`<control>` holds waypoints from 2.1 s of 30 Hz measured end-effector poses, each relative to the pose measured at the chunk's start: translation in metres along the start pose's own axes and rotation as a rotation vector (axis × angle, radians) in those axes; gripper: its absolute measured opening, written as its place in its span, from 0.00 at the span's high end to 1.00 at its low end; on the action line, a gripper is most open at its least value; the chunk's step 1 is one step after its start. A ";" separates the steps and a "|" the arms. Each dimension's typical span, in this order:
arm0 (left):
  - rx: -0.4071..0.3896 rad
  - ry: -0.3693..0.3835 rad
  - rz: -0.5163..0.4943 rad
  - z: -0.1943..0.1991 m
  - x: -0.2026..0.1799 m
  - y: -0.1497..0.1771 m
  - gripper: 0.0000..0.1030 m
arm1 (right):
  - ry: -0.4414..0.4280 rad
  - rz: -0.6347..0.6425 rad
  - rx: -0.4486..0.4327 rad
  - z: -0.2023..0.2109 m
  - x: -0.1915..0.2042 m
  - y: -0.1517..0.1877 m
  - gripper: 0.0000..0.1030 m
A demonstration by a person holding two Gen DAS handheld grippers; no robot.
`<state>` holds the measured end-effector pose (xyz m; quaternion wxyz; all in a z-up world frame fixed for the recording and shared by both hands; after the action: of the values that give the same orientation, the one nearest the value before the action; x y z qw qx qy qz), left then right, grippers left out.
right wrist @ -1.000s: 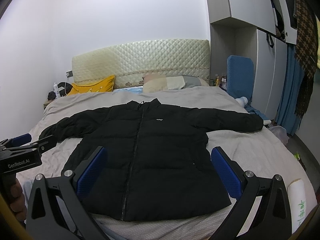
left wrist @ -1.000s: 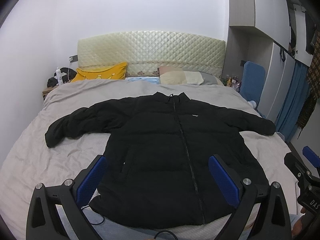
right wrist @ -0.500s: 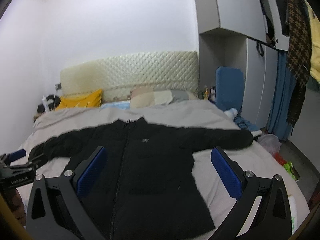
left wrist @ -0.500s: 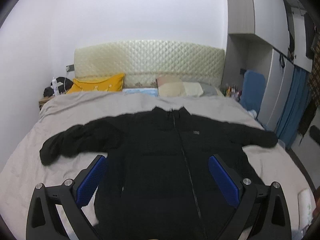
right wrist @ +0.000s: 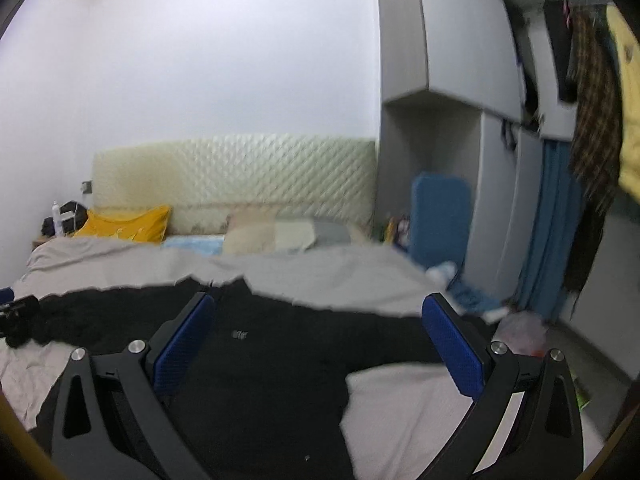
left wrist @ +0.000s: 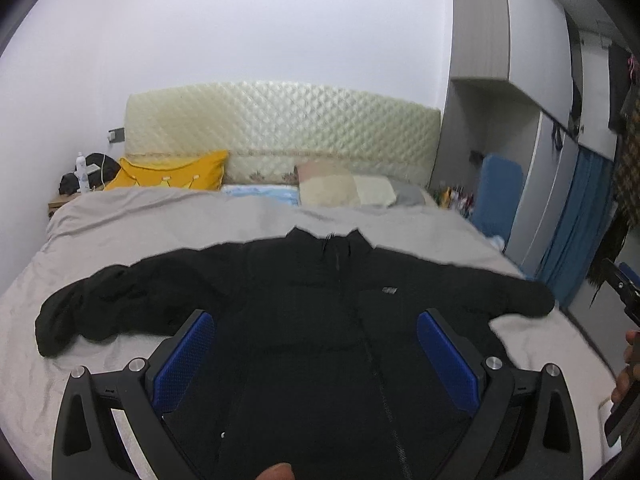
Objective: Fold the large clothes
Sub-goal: 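Reach the right tool to the black jacket sleeve cuff and grasp it, then lift the gripped sleeve with the right tool and carry it across the jacket body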
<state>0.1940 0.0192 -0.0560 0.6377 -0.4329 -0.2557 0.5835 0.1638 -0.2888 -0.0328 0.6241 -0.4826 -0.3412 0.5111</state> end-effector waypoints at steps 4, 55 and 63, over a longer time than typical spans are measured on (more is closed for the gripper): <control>0.020 -0.012 0.017 -0.015 0.011 0.013 0.00 | -0.010 -0.018 0.059 -0.035 -0.007 0.017 0.00; 0.071 -0.039 0.109 -0.119 0.024 0.088 0.01 | 0.076 -0.933 0.275 -0.349 -0.292 0.204 0.17; 0.115 -0.057 0.077 -0.145 0.016 0.097 0.01 | 0.109 -0.934 0.196 -0.386 -0.305 0.198 0.27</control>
<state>0.2668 -0.0074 -0.2134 0.6313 -0.3882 -0.2228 0.6334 0.3826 -0.6792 -0.3163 0.8464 -0.2428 -0.4385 0.1798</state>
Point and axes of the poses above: each gripper's, at about its wrist camera, not at the fingertips, and z roughly against the way its jaws point, x to its left, y to its underside, the point moved 4 cm from there along -z, roughly the way its jaws point, and after that the axes turned 9 degrees about y, right-handed, at the moved point
